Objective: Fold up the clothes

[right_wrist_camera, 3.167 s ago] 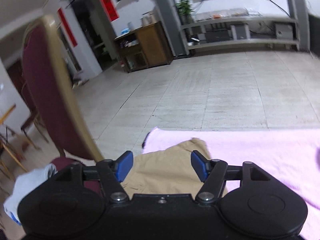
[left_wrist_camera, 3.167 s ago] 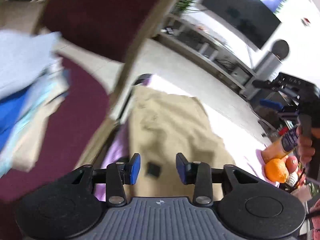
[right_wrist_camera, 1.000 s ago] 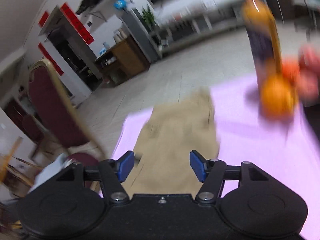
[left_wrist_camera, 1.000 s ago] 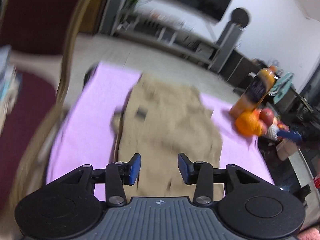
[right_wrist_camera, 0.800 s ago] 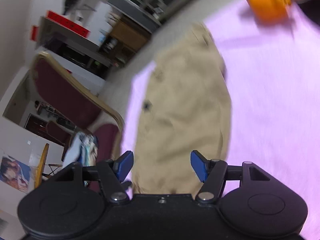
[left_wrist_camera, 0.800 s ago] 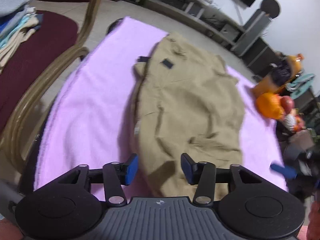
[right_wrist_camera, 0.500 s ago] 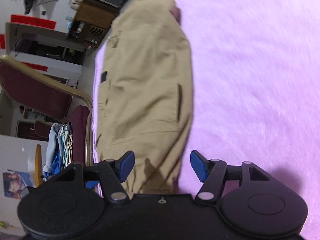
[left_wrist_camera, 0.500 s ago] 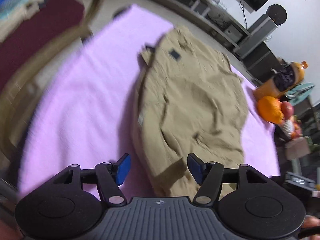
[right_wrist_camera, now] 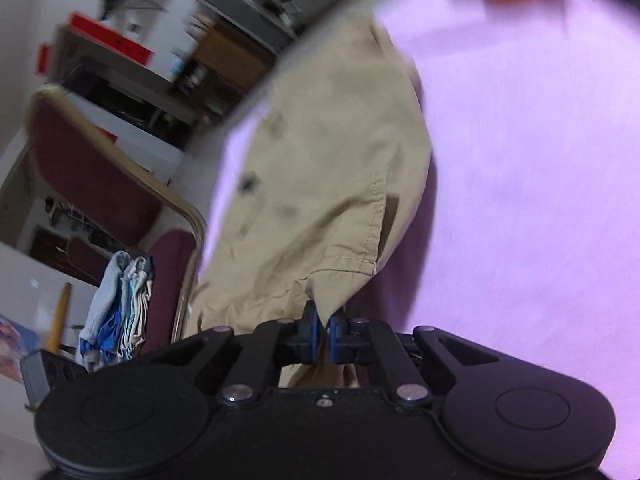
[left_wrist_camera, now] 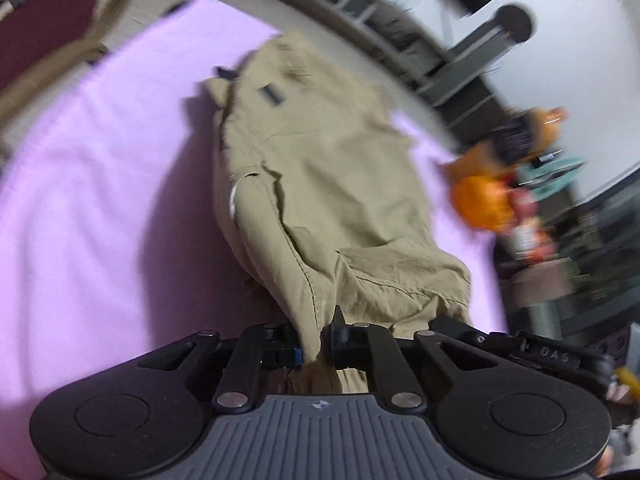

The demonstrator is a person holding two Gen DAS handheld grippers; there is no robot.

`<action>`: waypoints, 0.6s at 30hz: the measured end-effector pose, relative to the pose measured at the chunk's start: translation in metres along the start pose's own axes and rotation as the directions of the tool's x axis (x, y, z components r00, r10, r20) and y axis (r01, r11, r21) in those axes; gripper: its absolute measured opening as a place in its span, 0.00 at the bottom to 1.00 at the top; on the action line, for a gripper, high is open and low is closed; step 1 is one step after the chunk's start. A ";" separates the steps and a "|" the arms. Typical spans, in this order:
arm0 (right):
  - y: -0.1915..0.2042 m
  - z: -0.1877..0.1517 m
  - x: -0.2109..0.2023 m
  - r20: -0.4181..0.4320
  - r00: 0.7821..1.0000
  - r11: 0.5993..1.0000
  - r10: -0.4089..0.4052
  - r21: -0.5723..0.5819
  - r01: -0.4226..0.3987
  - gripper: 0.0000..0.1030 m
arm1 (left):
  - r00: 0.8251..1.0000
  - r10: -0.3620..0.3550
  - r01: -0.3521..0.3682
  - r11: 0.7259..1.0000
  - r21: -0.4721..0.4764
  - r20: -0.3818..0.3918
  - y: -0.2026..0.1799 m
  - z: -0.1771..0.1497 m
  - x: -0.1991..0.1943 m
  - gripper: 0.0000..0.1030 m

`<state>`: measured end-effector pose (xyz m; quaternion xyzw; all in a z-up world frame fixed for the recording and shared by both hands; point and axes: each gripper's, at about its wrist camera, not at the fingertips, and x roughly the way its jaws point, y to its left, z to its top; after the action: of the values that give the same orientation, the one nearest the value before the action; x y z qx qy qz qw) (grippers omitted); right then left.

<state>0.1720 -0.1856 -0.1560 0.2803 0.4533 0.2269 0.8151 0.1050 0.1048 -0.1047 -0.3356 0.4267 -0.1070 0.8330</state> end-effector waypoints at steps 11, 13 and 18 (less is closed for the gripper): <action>-0.015 -0.016 -0.014 -0.116 0.979 0.986 -0.166 -0.037 0.163 0.31 | 0.970 0.211 -0.195 0.972 0.135 -0.122 -0.011 -0.030 0.002 0.35; -0.004 -0.008 -0.036 -0.084 0.988 0.991 -0.127 -0.050 0.123 0.36 | 0.979 0.186 -0.168 0.969 0.182 -0.084 -0.020 -0.033 -0.022 0.35; 0.055 0.029 -0.082 0.098 0.991 0.966 -0.088 -0.236 0.109 0.39 | 0.992 0.082 -0.108 0.944 0.311 0.096 -0.056 -0.006 -0.056 0.35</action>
<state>0.1509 -0.2038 -0.0571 0.1660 0.4000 0.2272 0.8723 0.0724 0.0859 -0.0350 -0.1812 0.3855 -0.1198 0.8968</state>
